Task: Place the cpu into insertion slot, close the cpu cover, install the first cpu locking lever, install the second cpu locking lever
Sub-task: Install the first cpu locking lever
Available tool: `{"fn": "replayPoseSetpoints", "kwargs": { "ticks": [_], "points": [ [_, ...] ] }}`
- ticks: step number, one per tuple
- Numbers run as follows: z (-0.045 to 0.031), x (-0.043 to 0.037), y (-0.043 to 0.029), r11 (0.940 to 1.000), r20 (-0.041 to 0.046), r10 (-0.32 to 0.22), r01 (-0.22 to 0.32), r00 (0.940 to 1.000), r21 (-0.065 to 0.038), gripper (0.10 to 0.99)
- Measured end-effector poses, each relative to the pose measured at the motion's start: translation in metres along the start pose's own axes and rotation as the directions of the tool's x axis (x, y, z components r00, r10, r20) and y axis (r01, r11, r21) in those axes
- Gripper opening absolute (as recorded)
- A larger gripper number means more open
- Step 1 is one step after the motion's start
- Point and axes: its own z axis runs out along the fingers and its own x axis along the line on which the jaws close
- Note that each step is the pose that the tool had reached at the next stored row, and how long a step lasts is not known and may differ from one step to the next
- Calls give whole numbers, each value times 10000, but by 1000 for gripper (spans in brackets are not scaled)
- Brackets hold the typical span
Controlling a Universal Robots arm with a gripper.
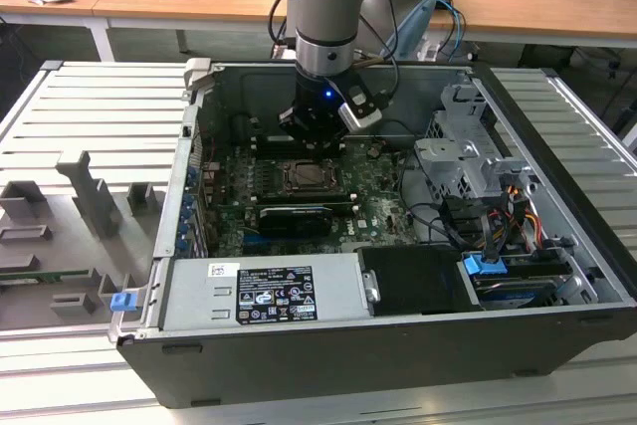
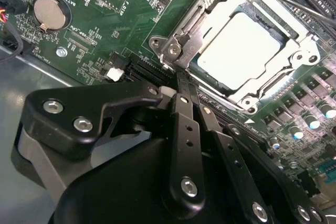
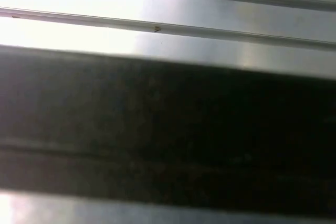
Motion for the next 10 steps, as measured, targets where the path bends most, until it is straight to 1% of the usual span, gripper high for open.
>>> {"fn": "replayPoseSetpoints", "kwargs": {
  "ticks": [2,3,7,10],
  "points": [
    [-2,-1,3,10000,8,2,-2,10000,-34,106],
    [-17,-3,7,10000,12,0,0,10000,-49,106],
    [-153,-6,16,10000,6,1,-1,10000,-42,106],
    [-155,-5,0,10000,7,1,-1,10000,-41,106]
  ]
}}
